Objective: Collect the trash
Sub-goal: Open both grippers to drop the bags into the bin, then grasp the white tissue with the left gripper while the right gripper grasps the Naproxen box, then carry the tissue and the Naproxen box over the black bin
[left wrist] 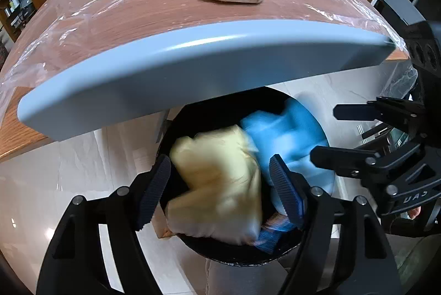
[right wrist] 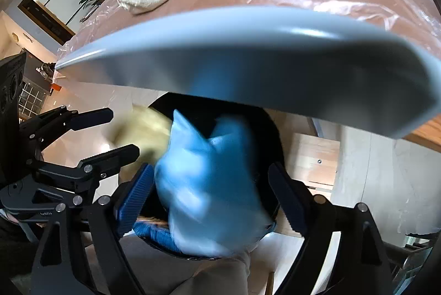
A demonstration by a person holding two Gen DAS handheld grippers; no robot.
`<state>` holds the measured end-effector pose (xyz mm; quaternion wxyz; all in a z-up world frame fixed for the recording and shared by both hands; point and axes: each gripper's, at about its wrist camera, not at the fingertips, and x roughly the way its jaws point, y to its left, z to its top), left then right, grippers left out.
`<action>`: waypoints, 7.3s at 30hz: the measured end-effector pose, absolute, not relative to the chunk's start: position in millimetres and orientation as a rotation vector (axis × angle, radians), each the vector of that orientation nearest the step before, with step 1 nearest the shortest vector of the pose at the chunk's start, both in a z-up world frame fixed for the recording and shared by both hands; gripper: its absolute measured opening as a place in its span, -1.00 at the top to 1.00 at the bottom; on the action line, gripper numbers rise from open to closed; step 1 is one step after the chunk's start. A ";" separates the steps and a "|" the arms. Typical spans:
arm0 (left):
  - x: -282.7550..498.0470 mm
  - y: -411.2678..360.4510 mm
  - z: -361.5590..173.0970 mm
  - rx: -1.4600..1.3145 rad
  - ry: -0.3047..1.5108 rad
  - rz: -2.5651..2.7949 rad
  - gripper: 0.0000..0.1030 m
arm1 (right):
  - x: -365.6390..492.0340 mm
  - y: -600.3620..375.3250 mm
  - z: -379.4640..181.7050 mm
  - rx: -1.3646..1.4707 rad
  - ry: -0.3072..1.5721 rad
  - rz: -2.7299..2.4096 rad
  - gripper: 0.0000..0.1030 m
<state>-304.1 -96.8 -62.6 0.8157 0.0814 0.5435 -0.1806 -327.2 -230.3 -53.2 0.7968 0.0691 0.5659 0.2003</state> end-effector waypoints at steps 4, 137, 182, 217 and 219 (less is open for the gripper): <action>-304.9 -91.8 -56.7 0.156 1.158 -0.384 -0.46 | -336.0 -235.7 -42.5 0.134 1.198 0.424 -0.64; -301.5 -73.6 44.7 0.090 0.957 -0.559 0.00 | -336.2 -255.7 54.5 0.110 1.037 0.612 0.12; -327.6 -91.6 -23.5 0.214 1.126 -0.579 0.00 | -349.6 -224.1 -18.3 0.024 1.246 0.642 0.12; -311.2 -94.3 -78.7 0.271 1.225 -0.525 0.00 | -327.5 -210.6 -60.9 0.017 1.320 0.512 0.12; -310.5 -94.1 -83.0 0.279 1.230 -0.525 0.00 | -326.0 -211.3 -63.6 0.017 1.323 0.502 0.12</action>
